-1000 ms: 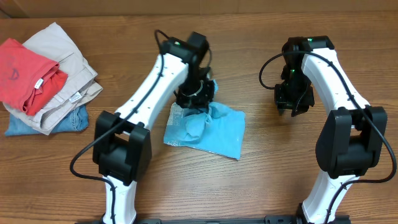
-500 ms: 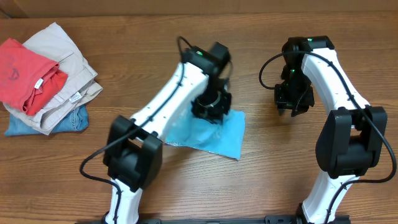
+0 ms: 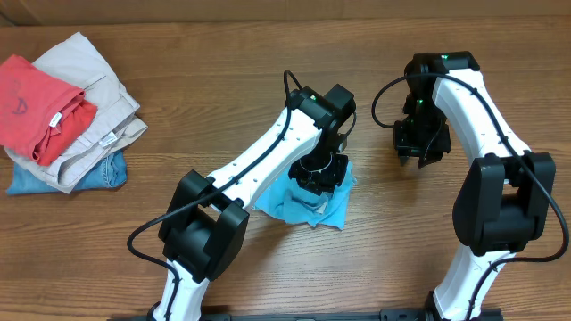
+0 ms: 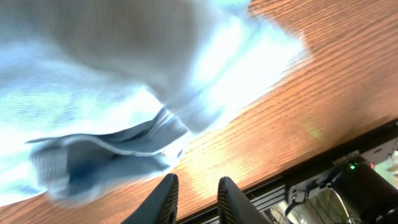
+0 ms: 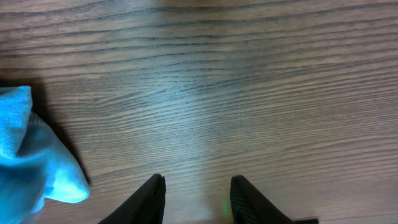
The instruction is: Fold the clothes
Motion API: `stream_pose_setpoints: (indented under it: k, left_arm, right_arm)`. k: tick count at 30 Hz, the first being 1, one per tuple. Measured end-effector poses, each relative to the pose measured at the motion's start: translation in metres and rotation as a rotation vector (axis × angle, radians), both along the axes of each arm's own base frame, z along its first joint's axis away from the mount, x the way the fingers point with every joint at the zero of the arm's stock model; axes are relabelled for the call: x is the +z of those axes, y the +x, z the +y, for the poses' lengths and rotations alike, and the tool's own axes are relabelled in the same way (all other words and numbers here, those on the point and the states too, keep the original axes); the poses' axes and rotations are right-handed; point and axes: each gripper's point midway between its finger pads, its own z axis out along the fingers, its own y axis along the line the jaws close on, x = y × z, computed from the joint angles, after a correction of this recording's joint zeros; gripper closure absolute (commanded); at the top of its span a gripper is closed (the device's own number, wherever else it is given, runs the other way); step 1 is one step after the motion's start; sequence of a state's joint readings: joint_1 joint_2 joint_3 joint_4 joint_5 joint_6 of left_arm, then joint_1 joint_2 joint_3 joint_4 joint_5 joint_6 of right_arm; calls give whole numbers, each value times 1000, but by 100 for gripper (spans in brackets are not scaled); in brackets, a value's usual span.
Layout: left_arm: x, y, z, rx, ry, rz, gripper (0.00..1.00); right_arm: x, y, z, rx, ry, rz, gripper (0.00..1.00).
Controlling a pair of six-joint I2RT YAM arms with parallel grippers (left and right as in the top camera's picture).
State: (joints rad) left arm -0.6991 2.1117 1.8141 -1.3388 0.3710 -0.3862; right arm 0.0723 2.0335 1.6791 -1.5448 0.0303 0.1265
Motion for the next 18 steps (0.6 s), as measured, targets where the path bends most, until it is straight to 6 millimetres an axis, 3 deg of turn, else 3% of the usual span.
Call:
stream_pose_setpoints:
  k: [5, 8, 9, 13, 16, 18]
  left_arm:
    - [2, -5, 5, -12, 3, 27, 84]
    - [10, 6, 21, 23, 13, 5, 82]
    - [15, 13, 28, 44, 13, -11, 82]
    - [43, 44, 79, 179, 35, -87, 79]
    - [54, 60, 120, 267, 93, -131, 79]
    - [53, 68, 136, 299, 124, -149, 78]
  right_arm:
    - [0, 0, 1, 1, 9, 0, 59]
    - [0, 1, 11, 22, 70, -4, 57]
    - [0, 1, 17, 36, 111, -5, 52]
    - [8, -5, 55, 128, 354, 6, 37]
    - [15, -9, 82, 195, 480, 3, 33]
    - [18, -11, 99, 242, 534, -2, 32]
